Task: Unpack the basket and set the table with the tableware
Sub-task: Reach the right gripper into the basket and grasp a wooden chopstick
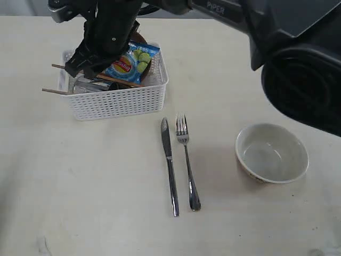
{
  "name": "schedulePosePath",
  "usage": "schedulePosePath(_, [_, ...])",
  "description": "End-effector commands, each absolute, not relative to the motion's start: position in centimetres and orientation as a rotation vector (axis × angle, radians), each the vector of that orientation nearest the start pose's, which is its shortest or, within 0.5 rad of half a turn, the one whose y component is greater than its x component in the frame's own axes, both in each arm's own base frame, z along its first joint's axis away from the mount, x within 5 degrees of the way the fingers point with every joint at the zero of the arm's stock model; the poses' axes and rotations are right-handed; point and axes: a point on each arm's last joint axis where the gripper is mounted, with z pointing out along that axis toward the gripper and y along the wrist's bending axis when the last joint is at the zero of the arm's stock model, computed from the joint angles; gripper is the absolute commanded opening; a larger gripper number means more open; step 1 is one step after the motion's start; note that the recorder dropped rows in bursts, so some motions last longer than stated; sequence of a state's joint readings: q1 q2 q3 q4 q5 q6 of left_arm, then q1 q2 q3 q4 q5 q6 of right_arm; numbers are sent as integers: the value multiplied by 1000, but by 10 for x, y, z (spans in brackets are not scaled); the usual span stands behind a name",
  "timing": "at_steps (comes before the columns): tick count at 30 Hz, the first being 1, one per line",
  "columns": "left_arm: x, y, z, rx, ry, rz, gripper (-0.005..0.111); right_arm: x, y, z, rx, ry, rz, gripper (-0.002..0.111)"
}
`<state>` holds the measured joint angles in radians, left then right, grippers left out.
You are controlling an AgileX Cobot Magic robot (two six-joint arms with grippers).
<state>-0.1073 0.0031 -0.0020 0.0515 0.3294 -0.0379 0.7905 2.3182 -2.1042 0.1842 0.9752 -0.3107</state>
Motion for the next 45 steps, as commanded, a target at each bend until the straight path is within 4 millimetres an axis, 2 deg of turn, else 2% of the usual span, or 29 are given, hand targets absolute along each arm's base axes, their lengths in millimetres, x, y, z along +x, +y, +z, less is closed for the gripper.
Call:
schedulePosePath(1, [54,-5,184,101,1800,-61,0,356,379,199,-1350,2360,361,48])
schedulePosePath(15, [54,-5,184,101,1800,-61,0,360,381,171,-1390,2384,308,47])
schedulePosePath(19, [54,-5,184,101,1800,-61,0,360,381,169,-1409,2374,292,27])
schedulePosePath(23, [54,-5,184,101,1800,-61,0,360,381,169,-1455,2348,281,1])
schedulePosePath(27, [54,-5,184,101,1800,-61,0,360,381,169,-1458,2346,281,0])
schedulePosePath(45, [54,-5,184,101,1800,-61,0,359,385,232,-1446,2280,352,0])
